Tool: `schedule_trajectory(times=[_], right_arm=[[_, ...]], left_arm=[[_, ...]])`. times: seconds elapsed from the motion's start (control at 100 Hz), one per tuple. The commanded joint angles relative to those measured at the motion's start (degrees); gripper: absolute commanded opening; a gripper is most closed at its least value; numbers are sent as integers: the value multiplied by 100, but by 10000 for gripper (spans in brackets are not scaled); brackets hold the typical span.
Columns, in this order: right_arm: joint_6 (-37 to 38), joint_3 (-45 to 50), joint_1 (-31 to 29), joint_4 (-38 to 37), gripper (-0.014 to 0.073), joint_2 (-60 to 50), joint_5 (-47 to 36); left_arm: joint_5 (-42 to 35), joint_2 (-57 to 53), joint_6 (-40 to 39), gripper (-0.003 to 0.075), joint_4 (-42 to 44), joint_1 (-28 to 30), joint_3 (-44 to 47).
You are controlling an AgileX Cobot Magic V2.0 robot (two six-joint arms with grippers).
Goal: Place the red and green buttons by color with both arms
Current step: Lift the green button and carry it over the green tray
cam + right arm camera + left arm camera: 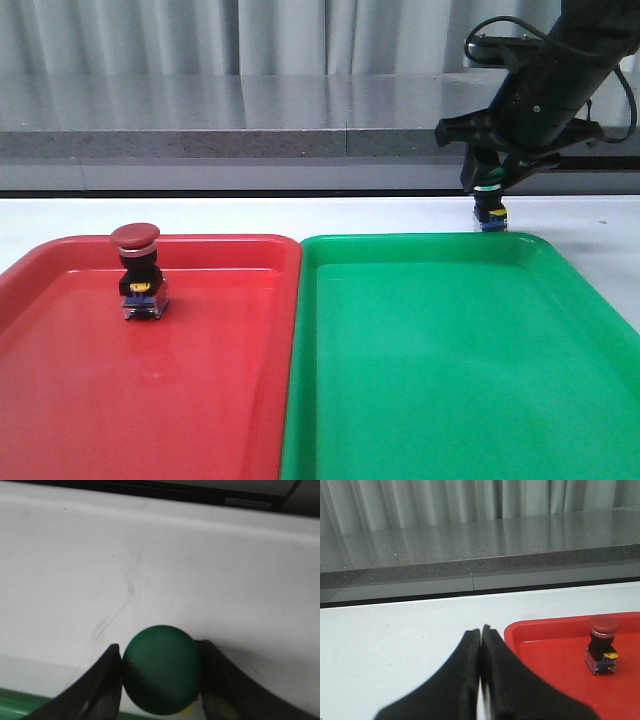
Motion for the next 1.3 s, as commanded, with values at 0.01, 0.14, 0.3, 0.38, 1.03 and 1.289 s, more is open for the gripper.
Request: schedule_trajectory(times=[0.01, 0.14, 0.3, 0.38, 1.03, 1.289], right_arm=[[-51, -202, -29, -65, 244, -637, -209], [-51, -202, -13, -1, 244, -1052, 96], [-51, -202, -13, 244, 244, -1470, 705], [-51, -186, 2, 363, 244, -1605, 935], [-51, 1974, 1092, 1061, 244, -2328, -500], [-51, 2789, 1250, 1327, 244, -2328, -1366]], left_arm=[[-480, -180, -7, -19, -50, 4, 137], [-480, -180, -7, -19, -50, 4, 137], [-480, -180, -7, -19, -50, 4, 137], [-480, -180, -7, -19, -50, 4, 137], [-480, -180, -7, -19, -50, 4, 137], [-480, -180, -7, -19, -50, 4, 137]])
